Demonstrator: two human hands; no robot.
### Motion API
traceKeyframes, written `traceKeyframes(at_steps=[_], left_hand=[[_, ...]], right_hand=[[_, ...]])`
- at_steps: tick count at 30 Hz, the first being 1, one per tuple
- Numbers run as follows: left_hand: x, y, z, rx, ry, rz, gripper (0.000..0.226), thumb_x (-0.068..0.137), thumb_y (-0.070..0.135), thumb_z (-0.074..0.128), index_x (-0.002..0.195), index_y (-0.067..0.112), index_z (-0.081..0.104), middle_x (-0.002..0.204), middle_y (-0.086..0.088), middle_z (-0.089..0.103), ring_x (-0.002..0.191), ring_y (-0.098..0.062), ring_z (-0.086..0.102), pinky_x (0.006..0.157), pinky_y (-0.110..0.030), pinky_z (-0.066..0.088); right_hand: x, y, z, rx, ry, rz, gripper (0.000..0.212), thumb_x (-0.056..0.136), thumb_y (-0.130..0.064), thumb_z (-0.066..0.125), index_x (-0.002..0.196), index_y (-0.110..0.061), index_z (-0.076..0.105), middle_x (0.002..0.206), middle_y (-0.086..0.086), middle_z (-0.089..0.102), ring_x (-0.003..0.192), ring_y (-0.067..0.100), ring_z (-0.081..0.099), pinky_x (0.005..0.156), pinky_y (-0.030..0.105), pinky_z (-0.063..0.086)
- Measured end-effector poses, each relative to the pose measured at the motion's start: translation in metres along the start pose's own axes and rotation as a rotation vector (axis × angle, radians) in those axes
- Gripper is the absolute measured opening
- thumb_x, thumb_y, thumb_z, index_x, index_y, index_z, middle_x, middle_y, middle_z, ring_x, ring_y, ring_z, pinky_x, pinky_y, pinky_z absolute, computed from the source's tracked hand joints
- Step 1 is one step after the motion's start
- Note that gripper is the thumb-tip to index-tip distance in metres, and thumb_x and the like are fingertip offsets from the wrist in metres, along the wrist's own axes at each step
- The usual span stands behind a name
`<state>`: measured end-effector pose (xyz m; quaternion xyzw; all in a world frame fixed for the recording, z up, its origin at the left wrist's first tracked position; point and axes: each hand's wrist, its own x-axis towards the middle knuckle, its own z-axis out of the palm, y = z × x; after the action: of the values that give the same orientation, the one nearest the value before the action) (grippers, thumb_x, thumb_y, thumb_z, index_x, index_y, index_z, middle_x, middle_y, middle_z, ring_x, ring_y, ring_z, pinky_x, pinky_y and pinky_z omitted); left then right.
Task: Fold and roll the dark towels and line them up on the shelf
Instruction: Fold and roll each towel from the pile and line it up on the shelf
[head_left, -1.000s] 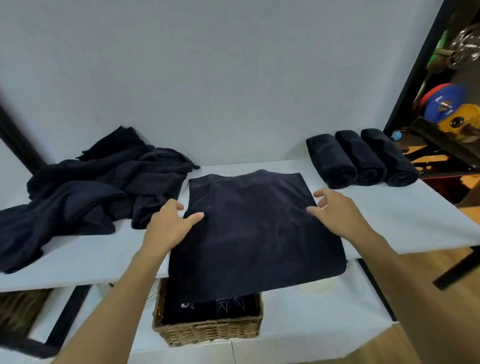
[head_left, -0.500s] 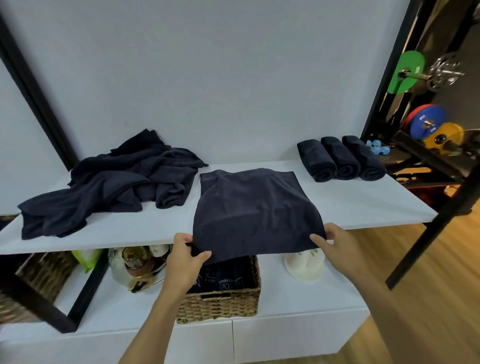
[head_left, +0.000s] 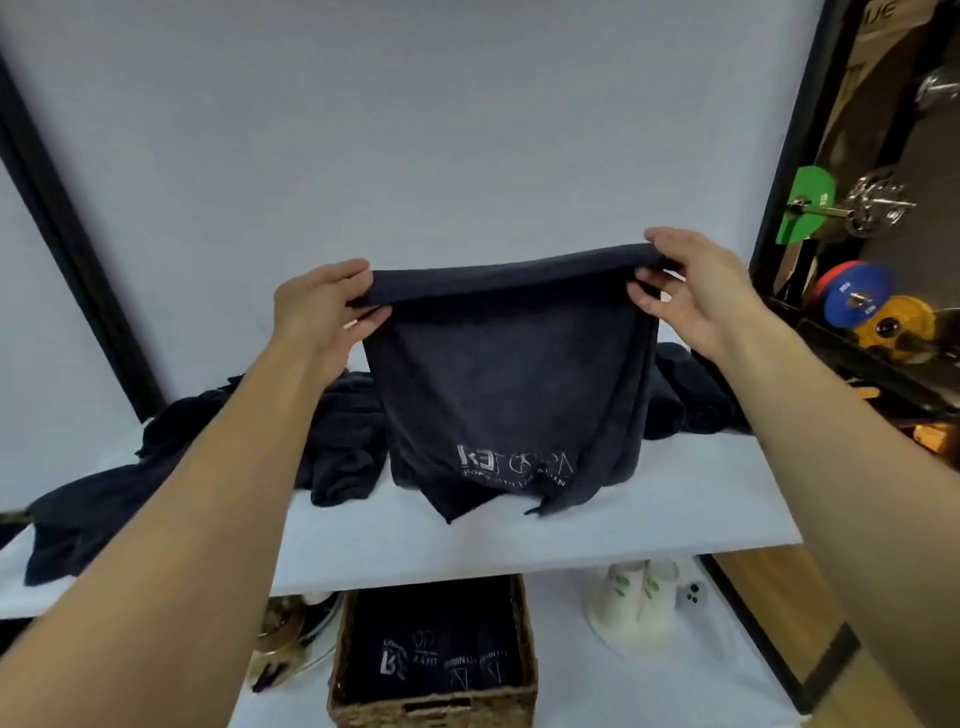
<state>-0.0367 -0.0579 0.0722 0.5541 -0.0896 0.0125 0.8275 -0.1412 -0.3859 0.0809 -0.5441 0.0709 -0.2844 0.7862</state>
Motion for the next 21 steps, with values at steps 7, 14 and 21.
traceKeyframes(at_steps=[7,14,21], left_hand=[[0.096,0.042,0.056,0.028,0.019,0.03,0.023,0.092,-0.006,0.057,0.113,-0.001,0.065,0.11,-0.014,0.058,0.098,-0.032,0.065,0.078,-0.047,0.06],[0.081,0.056,0.055,-0.007,0.065,0.137,0.015,0.084,0.0,0.062,0.097,0.001,0.07,0.101,-0.014,0.064,0.085,-0.028,0.069,0.072,-0.04,0.061],[-0.044,-0.068,-0.04,0.472,0.17,-0.028,0.016,0.083,0.012,0.065,0.074,0.02,0.075,0.07,0.0,0.072,0.056,-0.013,0.068,0.063,-0.036,0.061]], right_hand=[[0.106,-0.04,0.052,-0.066,0.0,-0.066,0.012,0.087,-0.008,0.063,0.098,-0.009,0.068,0.1,0.006,0.057,0.078,0.02,0.059,0.073,0.042,0.061],[0.074,-0.053,0.05,0.0,0.063,-0.14,0.007,0.079,-0.006,0.064,0.082,-0.008,0.07,0.073,0.005,0.054,0.051,0.014,0.047,0.068,0.034,0.059],[-0.046,0.06,-0.031,-0.514,0.2,0.285,0.018,0.087,-0.003,0.057,0.07,-0.011,0.06,0.062,0.009,0.043,0.045,0.015,0.037,0.049,0.026,0.035]])
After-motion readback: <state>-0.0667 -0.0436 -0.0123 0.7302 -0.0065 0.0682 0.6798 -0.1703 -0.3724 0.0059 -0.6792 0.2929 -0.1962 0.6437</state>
